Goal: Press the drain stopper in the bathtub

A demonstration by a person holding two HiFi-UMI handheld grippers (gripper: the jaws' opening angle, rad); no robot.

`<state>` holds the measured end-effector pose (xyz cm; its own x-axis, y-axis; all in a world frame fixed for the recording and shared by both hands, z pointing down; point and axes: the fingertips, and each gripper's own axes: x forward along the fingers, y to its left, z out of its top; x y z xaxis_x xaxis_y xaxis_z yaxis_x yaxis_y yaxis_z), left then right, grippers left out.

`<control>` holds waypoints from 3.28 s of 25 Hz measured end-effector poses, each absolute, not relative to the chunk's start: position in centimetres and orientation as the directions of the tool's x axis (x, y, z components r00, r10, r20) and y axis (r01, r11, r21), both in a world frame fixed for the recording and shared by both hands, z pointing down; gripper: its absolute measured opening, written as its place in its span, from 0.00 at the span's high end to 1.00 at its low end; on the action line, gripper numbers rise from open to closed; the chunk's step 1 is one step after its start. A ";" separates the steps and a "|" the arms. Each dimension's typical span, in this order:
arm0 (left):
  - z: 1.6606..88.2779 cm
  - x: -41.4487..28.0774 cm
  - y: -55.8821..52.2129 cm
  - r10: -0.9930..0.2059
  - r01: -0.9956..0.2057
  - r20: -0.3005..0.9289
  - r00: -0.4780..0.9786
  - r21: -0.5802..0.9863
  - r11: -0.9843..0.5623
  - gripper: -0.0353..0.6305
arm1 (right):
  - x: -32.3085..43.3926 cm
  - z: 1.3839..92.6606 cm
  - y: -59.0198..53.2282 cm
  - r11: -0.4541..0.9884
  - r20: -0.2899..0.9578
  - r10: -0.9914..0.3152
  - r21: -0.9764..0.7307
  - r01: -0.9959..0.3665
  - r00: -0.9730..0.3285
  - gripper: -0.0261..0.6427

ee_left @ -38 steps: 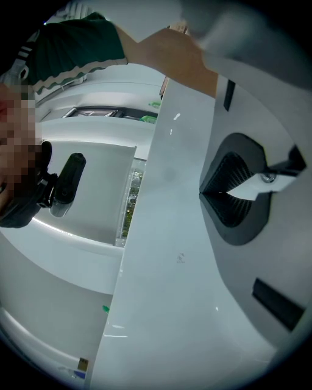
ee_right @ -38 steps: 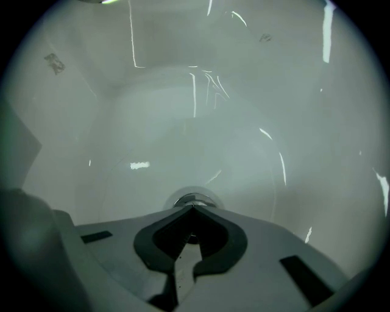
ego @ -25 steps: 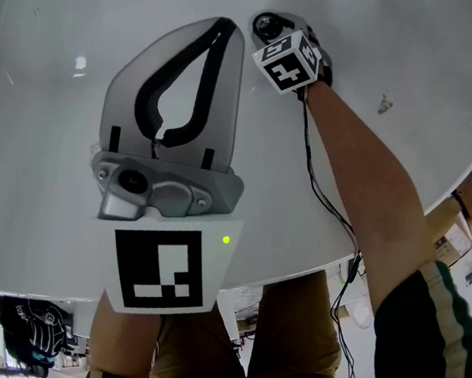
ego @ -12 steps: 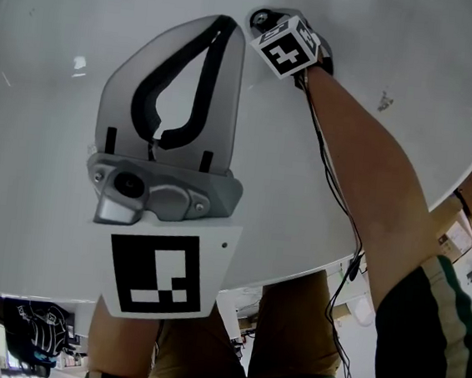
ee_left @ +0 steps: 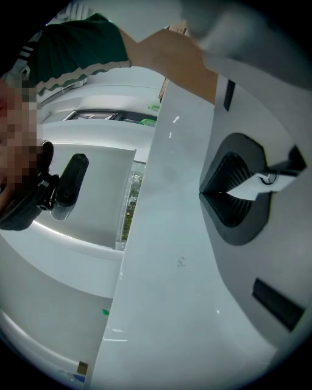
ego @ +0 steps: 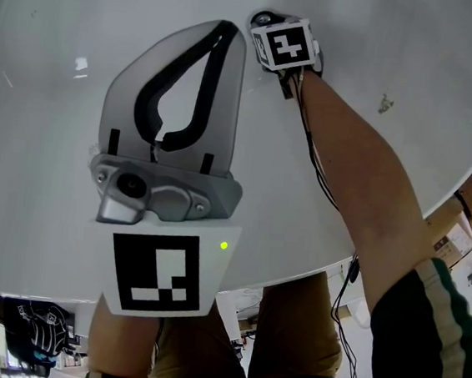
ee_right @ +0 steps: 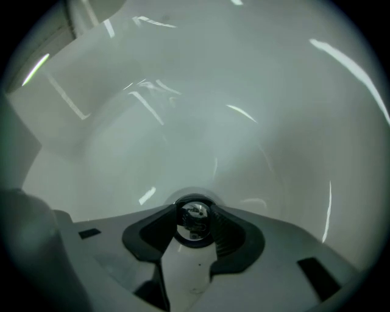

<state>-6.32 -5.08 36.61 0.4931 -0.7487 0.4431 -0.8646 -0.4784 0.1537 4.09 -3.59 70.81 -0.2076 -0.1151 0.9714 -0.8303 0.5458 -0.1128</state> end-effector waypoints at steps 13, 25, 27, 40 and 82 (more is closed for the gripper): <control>37.2 -5.7 -4.7 -0.728 -0.851 0.453 0.514 0.164 -0.499 0.94 | 3.8 70.7 -3.1 0.745 0.975 -0.089 -0.070 -0.663 -0.203 0.69; 37.9 -4.6 -4.2 -0.699 -0.831 0.475 0.535 0.146 -0.537 0.94 | 2.1 64.9 -3.2 0.758 0.919 -0.114 -0.166 -0.631 -0.378 0.63; 38.0 -4.6 -3.8 -0.684 -0.826 0.495 0.536 0.143 -0.545 0.94 | 1.7 63.5 -3.5 0.756 0.908 -0.126 -0.173 -0.632 -0.399 0.63; 32.5 -4.2 -3.3 -0.693 -0.809 0.473 0.544 0.075 -0.583 0.94 | 1.5 54.4 -3.6 0.757 0.864 -0.209 -0.153 -0.635 -0.458 0.63; -3.1 5.9 4.2 -0.748 -0.771 0.318 0.583 -0.075 -0.633 0.94 | 6.9 5.2 6.6 0.892 0.536 -0.416 0.081 -0.446 -0.735 0.63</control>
